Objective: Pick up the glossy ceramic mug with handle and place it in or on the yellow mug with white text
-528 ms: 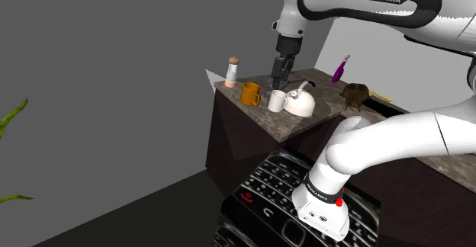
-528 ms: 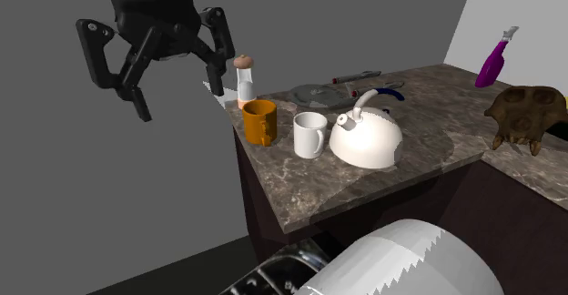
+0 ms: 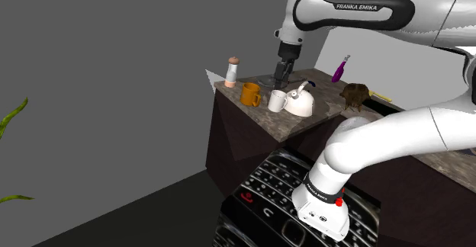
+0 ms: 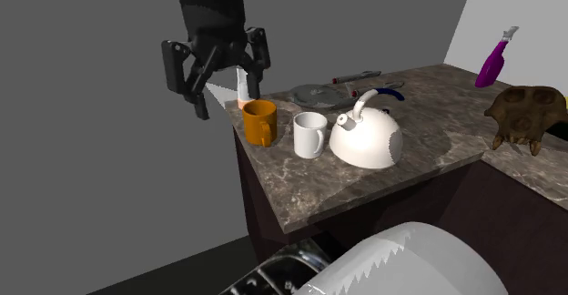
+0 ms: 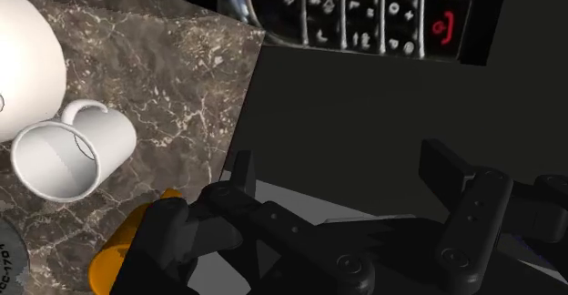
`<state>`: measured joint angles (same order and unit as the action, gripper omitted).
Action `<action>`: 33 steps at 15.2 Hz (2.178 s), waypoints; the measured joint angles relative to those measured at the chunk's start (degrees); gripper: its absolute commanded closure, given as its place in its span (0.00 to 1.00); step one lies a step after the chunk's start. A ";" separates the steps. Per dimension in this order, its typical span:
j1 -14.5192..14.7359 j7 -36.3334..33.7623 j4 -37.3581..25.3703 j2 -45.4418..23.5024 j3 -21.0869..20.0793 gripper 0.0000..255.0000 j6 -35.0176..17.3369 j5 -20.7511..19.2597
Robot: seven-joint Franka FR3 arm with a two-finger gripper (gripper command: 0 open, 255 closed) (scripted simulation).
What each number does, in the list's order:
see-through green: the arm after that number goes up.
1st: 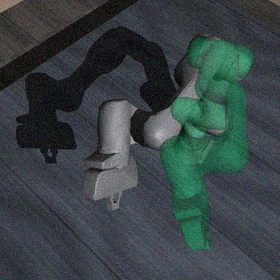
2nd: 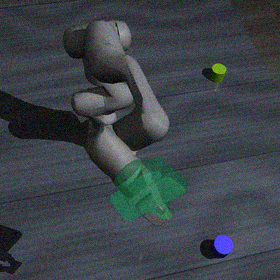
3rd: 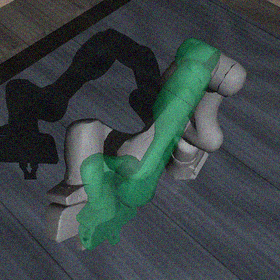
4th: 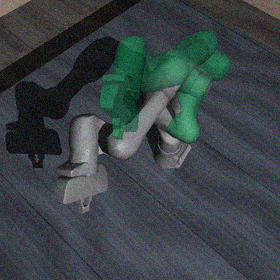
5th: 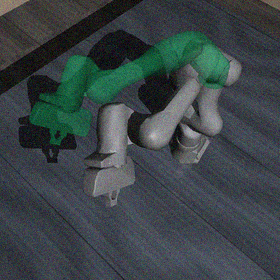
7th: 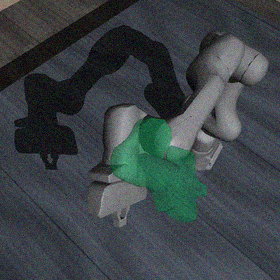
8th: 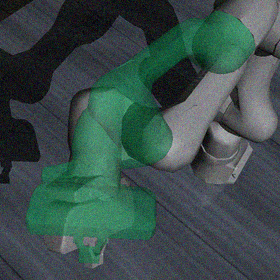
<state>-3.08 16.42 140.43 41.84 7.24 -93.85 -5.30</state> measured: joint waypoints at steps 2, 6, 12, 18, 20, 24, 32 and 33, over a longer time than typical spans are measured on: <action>-0.94 2.98 0.54 -1.26 2.69 0.00 -2.15 -1.69; -1.95 7.94 0.10 -6.23 7.32 0.00 -7.37 -3.80; -3.09 16.65 -2.62 -15.34 15.08 0.00 -14.89 -5.41; -3.12 26.35 -8.93 -26.72 22.14 0.00 -20.48 -2.98; -3.04 30.03 -11.15 -31.48 24.34 0.00 -22.77 -0.86; -3.74 38.30 -17.45 -41.79 27.66 0.00 -25.55 5.32; -4.88 42.88 -17.29 -47.90 28.15 0.00 -30.63 9.73; -4.87 42.93 -16.83 -48.01 28.11 0.00 -31.19 9.84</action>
<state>-7.95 59.35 123.61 -6.18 35.36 -125.04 4.54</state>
